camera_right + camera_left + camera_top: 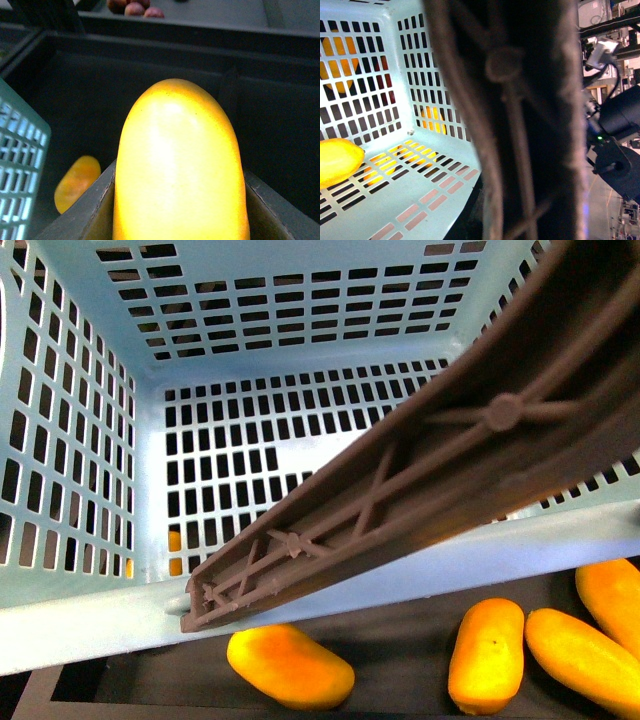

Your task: Pick lemon and mango into basket

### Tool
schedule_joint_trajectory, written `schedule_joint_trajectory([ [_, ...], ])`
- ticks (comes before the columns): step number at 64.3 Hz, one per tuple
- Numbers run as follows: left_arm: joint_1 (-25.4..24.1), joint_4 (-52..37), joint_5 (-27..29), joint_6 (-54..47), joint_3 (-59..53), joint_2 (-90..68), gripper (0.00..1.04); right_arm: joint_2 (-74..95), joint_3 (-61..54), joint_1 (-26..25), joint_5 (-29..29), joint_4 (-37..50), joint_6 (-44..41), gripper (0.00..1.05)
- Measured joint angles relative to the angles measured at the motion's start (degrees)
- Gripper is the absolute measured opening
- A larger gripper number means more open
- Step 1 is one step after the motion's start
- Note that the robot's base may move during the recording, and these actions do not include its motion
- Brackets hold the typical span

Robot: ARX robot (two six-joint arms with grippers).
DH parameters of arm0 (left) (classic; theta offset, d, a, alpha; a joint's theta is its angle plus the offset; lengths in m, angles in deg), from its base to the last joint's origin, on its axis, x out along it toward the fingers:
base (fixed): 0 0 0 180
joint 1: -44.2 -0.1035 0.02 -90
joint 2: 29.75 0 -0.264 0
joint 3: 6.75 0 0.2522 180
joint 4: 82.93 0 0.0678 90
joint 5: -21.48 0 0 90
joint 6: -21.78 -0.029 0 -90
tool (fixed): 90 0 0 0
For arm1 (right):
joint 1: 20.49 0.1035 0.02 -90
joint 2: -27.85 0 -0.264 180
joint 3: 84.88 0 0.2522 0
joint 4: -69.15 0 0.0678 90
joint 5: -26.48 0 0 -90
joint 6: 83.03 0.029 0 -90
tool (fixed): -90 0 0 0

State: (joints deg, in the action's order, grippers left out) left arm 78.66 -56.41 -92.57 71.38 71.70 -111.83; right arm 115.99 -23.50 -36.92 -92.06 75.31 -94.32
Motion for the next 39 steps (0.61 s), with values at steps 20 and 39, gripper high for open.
schedule_joint_trajectory([
  [20, 0.0, 0.0, 0.0, 0.0, 0.0, 0.0, 0.05, -13.0, -0.2, 4.8, 1.0, -2.7, 7.0, 0.55],
  [39, 0.0, 0.0, 0.0, 0.0, 0.0, 0.0, 0.05, -17.8, -0.2, 17.1, 7.6, -5.2, 9.2, 0.55],
])
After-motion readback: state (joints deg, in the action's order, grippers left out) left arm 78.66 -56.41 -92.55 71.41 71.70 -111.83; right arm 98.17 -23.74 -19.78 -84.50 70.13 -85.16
